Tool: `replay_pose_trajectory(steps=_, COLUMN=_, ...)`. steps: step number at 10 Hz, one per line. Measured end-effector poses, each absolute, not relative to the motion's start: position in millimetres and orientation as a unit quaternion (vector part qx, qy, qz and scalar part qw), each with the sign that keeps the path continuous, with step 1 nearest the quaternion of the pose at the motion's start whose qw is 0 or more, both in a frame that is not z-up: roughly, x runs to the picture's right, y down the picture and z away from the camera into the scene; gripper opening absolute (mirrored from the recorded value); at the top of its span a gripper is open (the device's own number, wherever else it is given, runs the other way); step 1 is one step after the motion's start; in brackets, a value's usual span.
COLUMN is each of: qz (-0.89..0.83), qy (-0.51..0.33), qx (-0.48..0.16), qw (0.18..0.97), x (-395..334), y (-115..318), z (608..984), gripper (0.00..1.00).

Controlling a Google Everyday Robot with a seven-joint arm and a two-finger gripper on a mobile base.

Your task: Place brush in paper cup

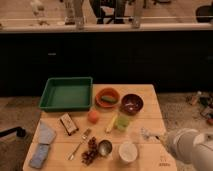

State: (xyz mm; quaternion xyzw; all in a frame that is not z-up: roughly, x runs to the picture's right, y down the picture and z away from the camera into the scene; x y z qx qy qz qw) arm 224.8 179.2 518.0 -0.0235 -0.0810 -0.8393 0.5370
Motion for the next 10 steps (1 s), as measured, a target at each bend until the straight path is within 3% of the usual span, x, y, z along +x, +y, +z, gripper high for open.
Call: replay_pose_trajectory(steps=10, qz=-0.844, qy=-0.082, qx=-0.014, qw=0.529, x=219.4, y=182.1, z=503.5, gripper=0.0)
